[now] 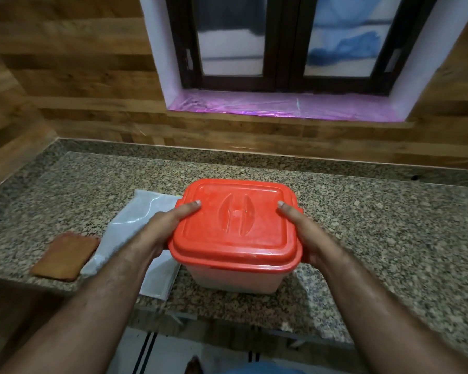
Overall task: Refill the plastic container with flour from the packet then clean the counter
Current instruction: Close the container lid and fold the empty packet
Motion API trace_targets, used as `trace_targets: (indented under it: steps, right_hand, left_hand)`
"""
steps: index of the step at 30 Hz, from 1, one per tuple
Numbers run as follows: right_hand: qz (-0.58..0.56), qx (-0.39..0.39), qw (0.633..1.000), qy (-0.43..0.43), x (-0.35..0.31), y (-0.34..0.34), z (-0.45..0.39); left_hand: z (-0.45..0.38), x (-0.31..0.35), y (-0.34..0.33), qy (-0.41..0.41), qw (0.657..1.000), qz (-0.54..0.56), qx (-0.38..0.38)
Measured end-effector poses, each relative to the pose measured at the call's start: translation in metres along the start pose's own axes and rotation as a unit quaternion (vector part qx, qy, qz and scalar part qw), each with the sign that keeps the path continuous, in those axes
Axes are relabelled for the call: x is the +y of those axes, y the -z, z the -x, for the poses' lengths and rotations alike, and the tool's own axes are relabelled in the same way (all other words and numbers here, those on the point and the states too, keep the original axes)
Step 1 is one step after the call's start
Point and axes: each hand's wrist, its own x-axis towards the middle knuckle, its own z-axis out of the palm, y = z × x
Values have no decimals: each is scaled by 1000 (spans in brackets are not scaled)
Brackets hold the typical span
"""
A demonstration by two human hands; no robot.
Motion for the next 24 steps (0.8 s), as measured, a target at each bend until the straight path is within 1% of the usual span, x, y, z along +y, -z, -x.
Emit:
trace_targets:
  steps: [2,4,6,8,9,10,11,12,13,15,16,18,20,22,23,24]
  right_hand:
    - [-12,-1,1000,-6,1,2,-2]
    - [0,11,1000,-11,-2,2,2]
    - [37,57,998,1,-6,3,11]
    - [96,124,987,42,-9,4,18]
    - [135,169,974,69,-11,1,21]
    - [182,211,956,93,-13,-4,23]
    - [233,250,934,107,-15,-9,22]
    - [290,282,908,107,-18,-15,23]
    - [342,304,883,101,-21,-20,24]
    - [406,324,849,95,-24,-26,24]
    - [423,330,839,96,-25,-28,26]
    - [463,344,811,99,-25,-34,28]
    - [526,359,765,98,-26,-45,28]
    - [592,366,712,87,-26,-57,28]
    - [610,364,699,82,-26,-61,28]
    - [614,361,698,79,-24,-63,28]
  left_hand:
    - [2,1,0,-22,998,11,56]
    - [5,4,1,-32,996,-4,85]
    - [8,8,1,-34,995,-15,94]
    - [10,10,0,-16,997,1,80]
    - [10,11,0,-11,997,3,79]
    - [11,13,-1,-14,995,-8,95]
    - [9,15,-2,-30,990,-43,127]
    - [7,18,-2,-51,978,-109,170]
    - [6,21,-4,-68,957,-187,211]
    - [10,25,-9,-92,903,-324,267]
    - [13,25,-12,-100,881,-363,286]
    - [20,26,-21,-120,848,-408,316]
    - [25,28,-31,-140,818,-447,334]
    - [28,29,-39,-146,798,-477,337]
    - [30,28,-39,-146,801,-477,332]
    - [30,26,-37,-151,806,-471,326]
